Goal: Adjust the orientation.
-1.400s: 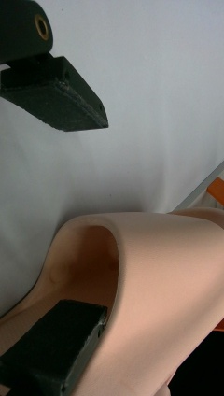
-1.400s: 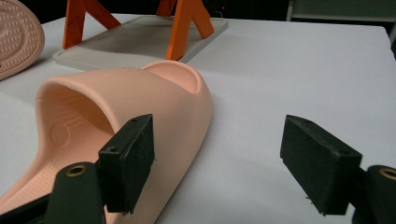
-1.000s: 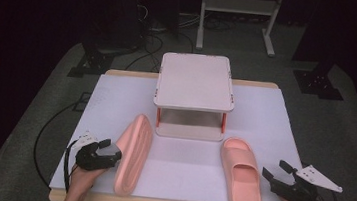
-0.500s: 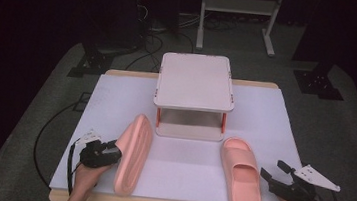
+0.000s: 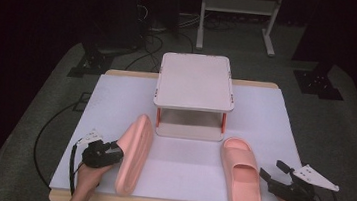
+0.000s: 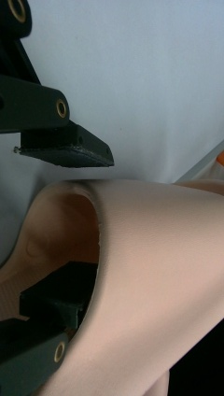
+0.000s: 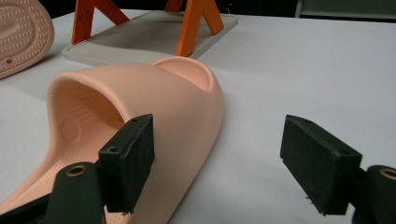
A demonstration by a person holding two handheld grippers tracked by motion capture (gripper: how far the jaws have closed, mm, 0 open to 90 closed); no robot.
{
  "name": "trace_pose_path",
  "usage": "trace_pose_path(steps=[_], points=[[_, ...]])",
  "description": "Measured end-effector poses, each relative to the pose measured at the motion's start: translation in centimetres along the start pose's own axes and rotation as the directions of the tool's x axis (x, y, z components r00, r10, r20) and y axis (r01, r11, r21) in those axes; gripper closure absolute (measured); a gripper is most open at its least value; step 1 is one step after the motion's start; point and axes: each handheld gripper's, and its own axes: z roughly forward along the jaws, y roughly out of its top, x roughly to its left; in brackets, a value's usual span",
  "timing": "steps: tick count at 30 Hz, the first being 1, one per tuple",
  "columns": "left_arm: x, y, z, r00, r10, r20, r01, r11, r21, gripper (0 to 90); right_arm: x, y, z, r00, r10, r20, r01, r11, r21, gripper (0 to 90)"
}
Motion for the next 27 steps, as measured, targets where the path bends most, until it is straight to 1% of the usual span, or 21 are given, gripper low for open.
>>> trace_pose_path(steps=[3, 7, 10, 12, 15, 19, 27], points=[[-0.2, 0.1, 0.0, 0.9999, 0.011, 0.001, -0.011, 0.9999, -0.001, 40.9, 0.0, 0.0, 0.0, 1.0, -0.001, -0.001, 0.001, 1.0, 0.0, 25.5], [-0.5, 0.2, 0.1, 0.9999, 0.013, 0.004, -0.013, 0.9999, -0.008, 40.9, 0.0, 0.0, 0.0, 1.0, -0.006, -0.003, 0.006, 1.0, -0.004, 25.5], [-0.6, 0.3, 0.1, 0.9997, 0.023, 0.004, -0.023, 0.9997, -0.011, 41.0, 0.0, 0.0, -0.1, 1.0, -0.006, -0.003, 0.006, 1.0, -0.004, 25.5], [-0.7, 0.3, 0.1, 0.9998, 0.02, 0.004, -0.02, 0.9996, -0.019, 41.4, 0.0, 0.0, 0.0, 1.0, -0.006, -0.003, 0.006, 1.0, -0.003, 25.5], [-0.9, 0.4, 0.0, 0.9996, 0.026, 0.005, -0.026, 0.9995, -0.02, 42.2, 0.1, 0.0, -0.1, 1.0, -0.005, -0.003, 0.005, 1.0, -0.003, 25.5], [-1.0, 0.4, 0.1, 0.9997, 0.024, 0.008, -0.024, 0.9994, -0.024, 42.5, 0.1, 0.0, -0.1, 1.0, -0.004, -0.004, 0.004, 1.0, -0.003, 25.5], [-1.4, 0.6, 0.2, 0.999, 0.041, 0.016, -0.041, 0.9988, -0.027, 43.6, 0.1, 0.0, -0.2, 1.0, -0.004, -0.006, 0.004, 1.0, -0.003, 25.5]])
